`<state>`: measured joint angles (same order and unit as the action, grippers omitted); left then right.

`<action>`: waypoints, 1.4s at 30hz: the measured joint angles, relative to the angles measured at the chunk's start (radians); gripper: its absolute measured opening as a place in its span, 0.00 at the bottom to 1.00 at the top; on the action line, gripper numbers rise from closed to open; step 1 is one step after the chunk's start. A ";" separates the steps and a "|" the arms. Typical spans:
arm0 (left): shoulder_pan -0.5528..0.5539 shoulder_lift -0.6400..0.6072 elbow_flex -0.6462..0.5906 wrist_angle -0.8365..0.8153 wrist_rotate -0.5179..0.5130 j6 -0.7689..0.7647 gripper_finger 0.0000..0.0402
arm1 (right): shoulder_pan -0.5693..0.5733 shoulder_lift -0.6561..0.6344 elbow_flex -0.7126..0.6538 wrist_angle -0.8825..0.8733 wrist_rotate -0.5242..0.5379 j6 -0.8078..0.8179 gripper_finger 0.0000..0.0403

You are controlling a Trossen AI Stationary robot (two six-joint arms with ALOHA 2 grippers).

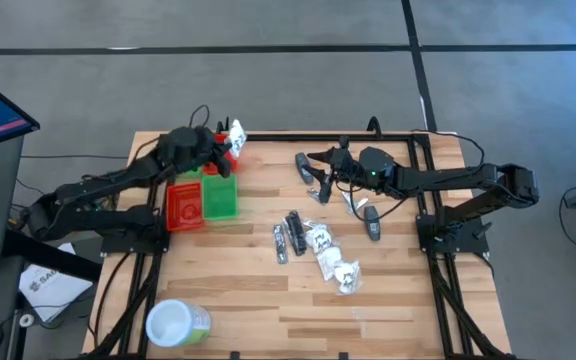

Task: Pick & Place Travel size toiletries
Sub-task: Put the white cotton pack into the top red bin

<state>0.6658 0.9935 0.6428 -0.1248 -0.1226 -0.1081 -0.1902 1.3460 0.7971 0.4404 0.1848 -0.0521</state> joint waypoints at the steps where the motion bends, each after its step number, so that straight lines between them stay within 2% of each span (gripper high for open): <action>1: 0.012 0.006 0.029 -0.052 0.000 0.015 0.00 | 0.000 0.000 0.000 -0.001 0.000 0.000 0.36; 6: 0.052 0.066 0.169 -0.304 0.003 0.080 0.00 | 0.000 0.000 0.000 -0.011 0.000 0.000 0.34; 14: 0.081 0.229 0.352 -0.594 0.004 0.212 0.00 | 0.000 0.000 0.000 -0.026 0.000 0.000 0.32; 17: 0.080 0.289 0.418 -0.684 -0.045 0.241 0.00 | 0.000 0.000 0.000 -0.025 0.000 0.000 0.32; 26: 0.080 0.406 0.570 -0.850 -0.202 0.419 0.00 | 0.000 0.000 0.000 -0.026 0.000 0.000 0.32; 32: 0.080 0.482 0.576 -0.900 -0.283 0.573 0.00 | 0.000 0.000 0.000 -0.025 0.000 0.000 0.31; 35: 0.073 0.533 0.576 -0.913 -0.373 0.598 0.00 | 0.000 0.000 0.000 -0.025 0.000 0.000 0.31; 42: 0.068 0.597 0.576 -0.904 -0.445 0.681 0.00 | 0.000 0.000 0.000 -0.025 0.000 0.000 0.31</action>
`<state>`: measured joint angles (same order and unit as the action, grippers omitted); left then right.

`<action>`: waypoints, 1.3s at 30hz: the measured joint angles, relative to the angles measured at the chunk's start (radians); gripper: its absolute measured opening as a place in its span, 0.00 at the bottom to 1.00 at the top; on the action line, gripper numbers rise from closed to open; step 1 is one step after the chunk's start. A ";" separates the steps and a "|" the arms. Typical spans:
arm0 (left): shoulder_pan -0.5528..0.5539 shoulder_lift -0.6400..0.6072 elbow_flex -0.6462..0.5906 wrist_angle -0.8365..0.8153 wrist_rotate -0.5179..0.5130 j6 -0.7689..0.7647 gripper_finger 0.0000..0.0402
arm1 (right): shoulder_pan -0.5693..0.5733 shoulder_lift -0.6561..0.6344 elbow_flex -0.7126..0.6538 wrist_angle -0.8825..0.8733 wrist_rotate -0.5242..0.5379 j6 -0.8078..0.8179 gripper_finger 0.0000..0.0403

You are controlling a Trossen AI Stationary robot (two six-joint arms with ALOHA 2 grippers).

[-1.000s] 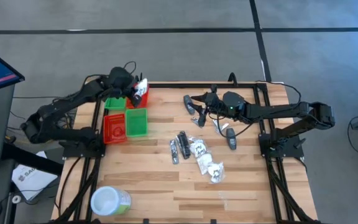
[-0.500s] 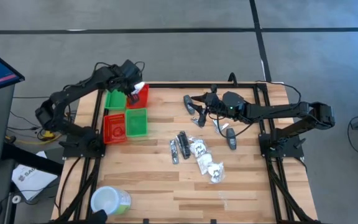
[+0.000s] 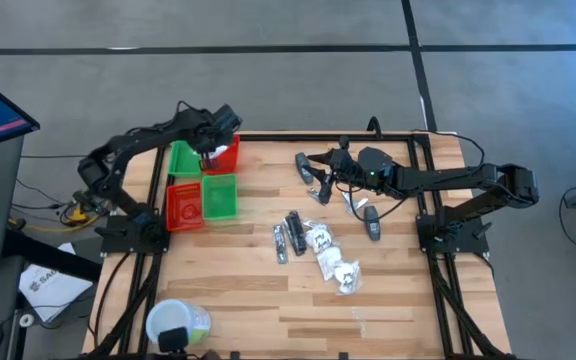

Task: Pick & Place Travel size toiletries
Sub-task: Put the white cotton pack into the top red bin

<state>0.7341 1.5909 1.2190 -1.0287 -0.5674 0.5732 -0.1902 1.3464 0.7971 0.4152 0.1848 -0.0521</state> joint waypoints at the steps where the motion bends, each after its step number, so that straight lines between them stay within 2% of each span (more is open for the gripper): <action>1: 0.000 0.003 0.000 0.004 -0.017 0.013 0.00 | 0.000 0.000 0.000 0.000 0.000 0.000 0.31; 19: -0.003 0.040 0.000 0.152 -0.030 0.177 0.00 | 0.000 0.000 0.000 0.000 0.000 0.000 0.30; 39: -0.021 0.061 -0.001 0.171 -0.031 0.149 0.00 | 0.002 0.000 0.000 -0.006 0.000 0.000 0.30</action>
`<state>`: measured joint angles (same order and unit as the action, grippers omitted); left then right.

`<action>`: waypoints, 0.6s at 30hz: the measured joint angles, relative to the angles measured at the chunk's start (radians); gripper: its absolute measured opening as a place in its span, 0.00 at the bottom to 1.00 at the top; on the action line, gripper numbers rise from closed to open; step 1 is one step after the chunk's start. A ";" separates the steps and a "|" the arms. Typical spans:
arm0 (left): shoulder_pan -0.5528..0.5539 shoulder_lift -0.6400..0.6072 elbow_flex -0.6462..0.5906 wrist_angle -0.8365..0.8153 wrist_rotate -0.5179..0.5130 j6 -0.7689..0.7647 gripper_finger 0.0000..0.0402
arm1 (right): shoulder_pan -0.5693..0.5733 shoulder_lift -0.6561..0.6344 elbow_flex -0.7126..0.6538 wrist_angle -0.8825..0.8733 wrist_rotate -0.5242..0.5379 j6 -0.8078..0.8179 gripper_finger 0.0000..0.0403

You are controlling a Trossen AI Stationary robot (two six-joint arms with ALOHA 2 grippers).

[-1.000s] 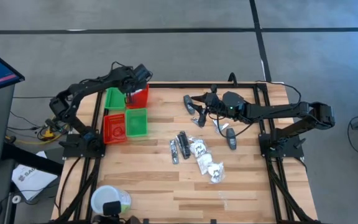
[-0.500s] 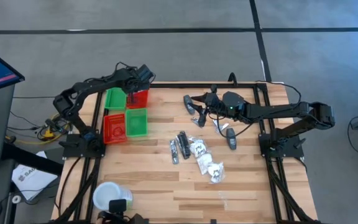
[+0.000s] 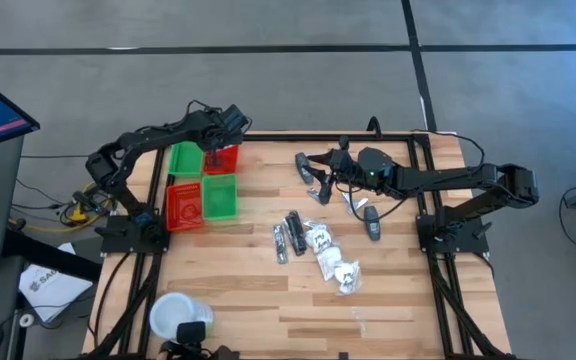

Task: Pick & Place Travel size toiletries
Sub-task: Put the white cotton pack into the top red bin

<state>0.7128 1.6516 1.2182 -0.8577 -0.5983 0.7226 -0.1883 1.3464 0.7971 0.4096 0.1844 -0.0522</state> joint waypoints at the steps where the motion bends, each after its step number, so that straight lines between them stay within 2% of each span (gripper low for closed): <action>1: 0.000 0.000 0.000 0.001 0.000 -0.007 0.00 | 0.000 0.000 0.000 -0.002 0.000 0.000 0.31; 10: 0.000 0.000 0.000 0.037 -0.004 -0.032 0.07 | 0.005 0.000 0.000 -0.031 0.000 0.000 0.31; 18: 0.000 -0.001 -0.001 0.052 -0.004 -0.032 0.19 | 0.005 0.000 0.000 -0.036 0.000 0.000 0.30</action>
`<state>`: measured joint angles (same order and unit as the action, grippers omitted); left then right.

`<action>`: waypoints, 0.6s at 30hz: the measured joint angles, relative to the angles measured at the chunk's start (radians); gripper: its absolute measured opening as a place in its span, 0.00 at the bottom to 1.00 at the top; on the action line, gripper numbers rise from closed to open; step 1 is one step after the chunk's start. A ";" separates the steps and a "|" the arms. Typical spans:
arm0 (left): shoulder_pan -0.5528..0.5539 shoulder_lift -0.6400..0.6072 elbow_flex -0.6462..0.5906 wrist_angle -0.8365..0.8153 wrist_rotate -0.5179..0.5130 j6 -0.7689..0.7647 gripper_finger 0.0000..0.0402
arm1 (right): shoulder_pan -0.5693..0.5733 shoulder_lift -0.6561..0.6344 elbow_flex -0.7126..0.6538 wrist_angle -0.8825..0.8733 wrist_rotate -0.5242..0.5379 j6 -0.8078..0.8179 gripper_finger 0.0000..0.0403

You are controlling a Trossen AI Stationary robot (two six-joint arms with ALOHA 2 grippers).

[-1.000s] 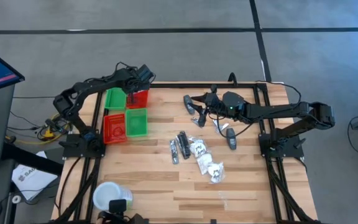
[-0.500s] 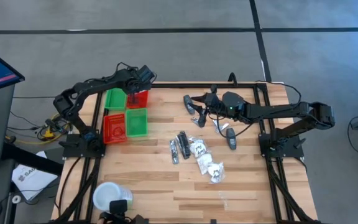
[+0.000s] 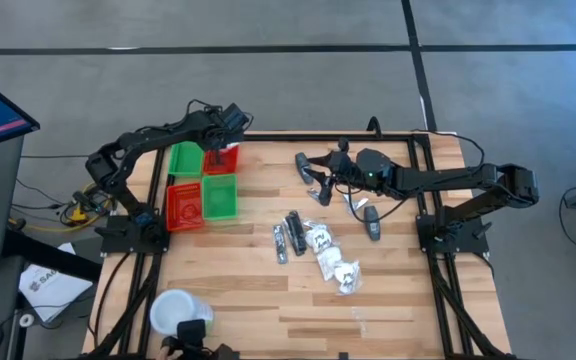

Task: Pick & Place Travel size toiletries
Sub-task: Put the white cotton pack into the top red bin

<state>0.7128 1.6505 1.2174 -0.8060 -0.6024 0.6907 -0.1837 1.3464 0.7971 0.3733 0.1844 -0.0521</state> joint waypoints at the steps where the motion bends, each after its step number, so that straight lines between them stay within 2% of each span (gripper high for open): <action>1: 0.000 0.000 0.000 0.007 0.000 0.000 0.20 | 0.000 0.000 0.000 0.000 0.000 0.000 0.30; 5: 0.000 0.000 -0.002 0.047 -0.004 -0.017 0.23 | 0.000 0.000 0.000 0.000 0.000 0.000 0.31; 10: 0.000 0.000 -0.002 0.081 -0.072 -0.062 0.25 | 0.000 0.000 0.000 -0.003 0.000 0.000 0.31; 18: -0.024 -0.033 -0.004 0.077 -0.083 -0.120 0.25 | 0.000 0.000 0.000 -0.008 0.000 0.000 0.31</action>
<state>0.6885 1.6179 1.2137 -0.7289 -0.6849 0.5703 -0.1833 1.3464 0.7971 0.3649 0.1844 -0.0521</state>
